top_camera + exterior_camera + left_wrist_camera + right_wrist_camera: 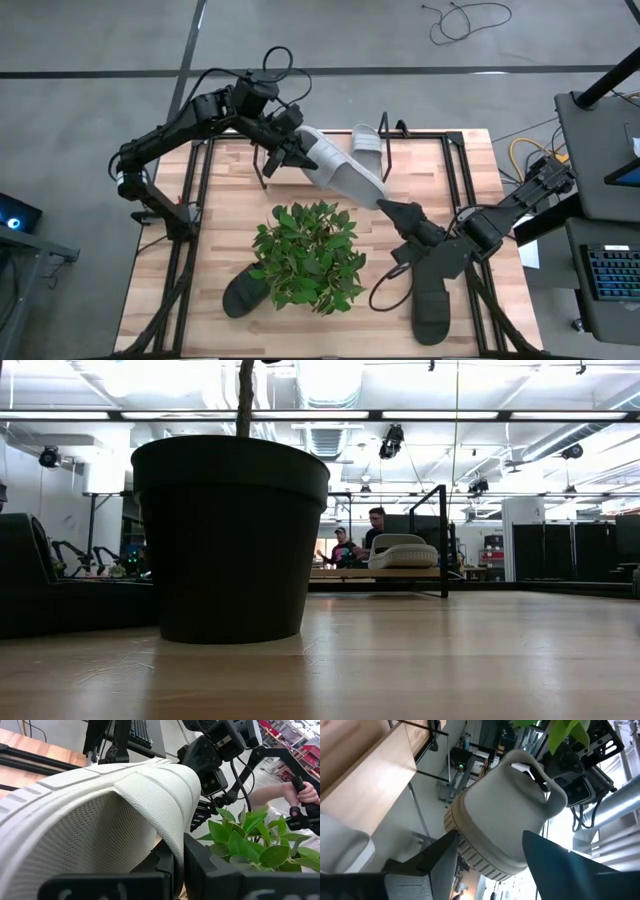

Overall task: Pick and place slides into the shelf
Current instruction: Put the gray slide on the shelf

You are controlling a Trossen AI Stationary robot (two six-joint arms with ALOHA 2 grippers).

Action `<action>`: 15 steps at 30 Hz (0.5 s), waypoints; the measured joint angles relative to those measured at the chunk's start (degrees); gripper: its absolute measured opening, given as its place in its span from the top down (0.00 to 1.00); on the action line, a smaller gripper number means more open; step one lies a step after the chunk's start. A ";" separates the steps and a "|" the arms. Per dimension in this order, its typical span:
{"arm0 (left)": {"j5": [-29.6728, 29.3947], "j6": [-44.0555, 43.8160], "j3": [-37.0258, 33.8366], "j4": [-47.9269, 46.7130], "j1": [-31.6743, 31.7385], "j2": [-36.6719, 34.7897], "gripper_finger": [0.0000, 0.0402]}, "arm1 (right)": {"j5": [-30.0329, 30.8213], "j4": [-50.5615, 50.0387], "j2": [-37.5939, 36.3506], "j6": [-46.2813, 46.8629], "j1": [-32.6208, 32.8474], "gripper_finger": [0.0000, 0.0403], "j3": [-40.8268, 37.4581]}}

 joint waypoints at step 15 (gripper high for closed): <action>1.18 2.04 -0.04 -1.68 2.77 0.02 1.00 | 1.52 -5.69 -0.02 -1.18 1.29 0.47 0.09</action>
